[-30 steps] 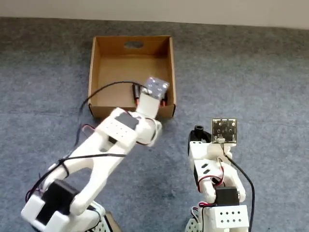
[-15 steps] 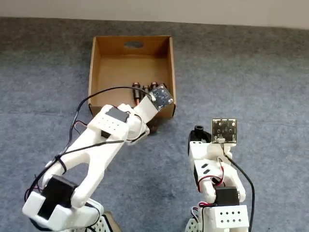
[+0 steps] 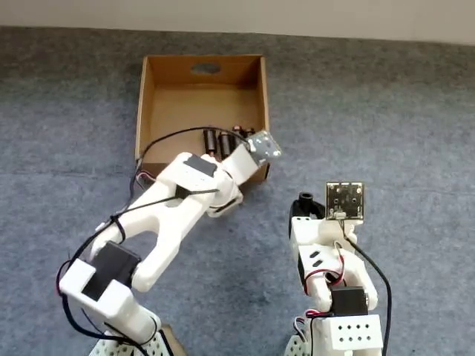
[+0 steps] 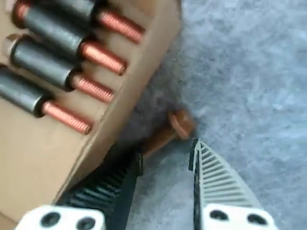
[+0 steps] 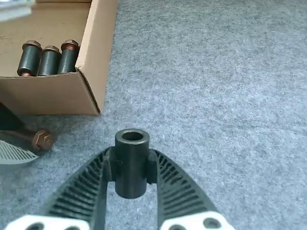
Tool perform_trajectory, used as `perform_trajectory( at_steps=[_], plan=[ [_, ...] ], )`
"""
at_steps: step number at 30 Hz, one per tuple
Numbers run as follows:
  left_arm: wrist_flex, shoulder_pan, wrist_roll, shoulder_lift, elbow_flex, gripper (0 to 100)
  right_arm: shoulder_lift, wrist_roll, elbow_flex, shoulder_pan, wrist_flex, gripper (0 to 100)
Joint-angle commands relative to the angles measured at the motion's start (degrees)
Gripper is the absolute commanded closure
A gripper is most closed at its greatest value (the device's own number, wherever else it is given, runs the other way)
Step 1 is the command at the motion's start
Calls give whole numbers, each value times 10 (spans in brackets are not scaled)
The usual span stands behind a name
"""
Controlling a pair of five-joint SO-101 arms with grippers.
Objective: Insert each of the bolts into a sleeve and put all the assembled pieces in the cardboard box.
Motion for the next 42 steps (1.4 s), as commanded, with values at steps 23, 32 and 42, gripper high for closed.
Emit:
perform_trajectory(
  at_steps=[23,32,42],
  plan=[
    [1,-22,-162,-1,-51,822,-8,-2,-5,-2,2,993],
    [1,-4,-183,0,-50,822,-8,-2,-5,-2,2,993],
    [4,-2,-184,108,-75,822,-8,-2,-5,-2,2,993]
  ],
)
